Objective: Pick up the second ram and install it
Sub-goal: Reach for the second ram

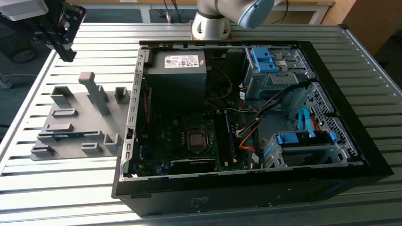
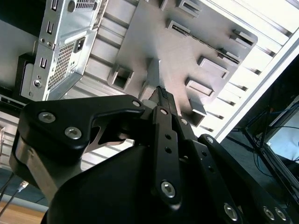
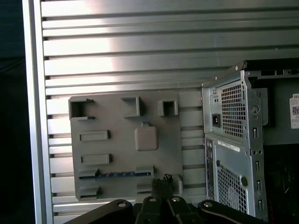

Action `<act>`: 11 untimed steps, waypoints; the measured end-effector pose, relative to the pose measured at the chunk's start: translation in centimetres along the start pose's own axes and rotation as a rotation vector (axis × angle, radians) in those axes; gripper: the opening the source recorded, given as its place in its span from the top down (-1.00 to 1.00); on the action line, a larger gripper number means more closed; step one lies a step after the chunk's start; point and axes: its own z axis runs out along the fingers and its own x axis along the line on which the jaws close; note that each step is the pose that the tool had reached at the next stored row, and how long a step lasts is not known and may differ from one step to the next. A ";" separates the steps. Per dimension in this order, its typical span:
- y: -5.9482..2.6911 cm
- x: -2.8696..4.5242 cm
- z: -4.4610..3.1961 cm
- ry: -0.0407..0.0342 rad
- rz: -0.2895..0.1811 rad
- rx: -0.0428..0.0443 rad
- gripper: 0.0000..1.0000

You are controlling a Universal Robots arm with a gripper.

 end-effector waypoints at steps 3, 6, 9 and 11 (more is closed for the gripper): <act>-0.02 0.21 -0.01 0.0000 0.000 0.0000 0.79; -0.02 0.24 -0.01 0.0000 0.000 0.0000 0.79; -0.03 0.44 -0.01 -0.0001 0.000 0.0000 0.79; -0.05 0.64 -0.02 0.0000 0.000 0.0000 0.79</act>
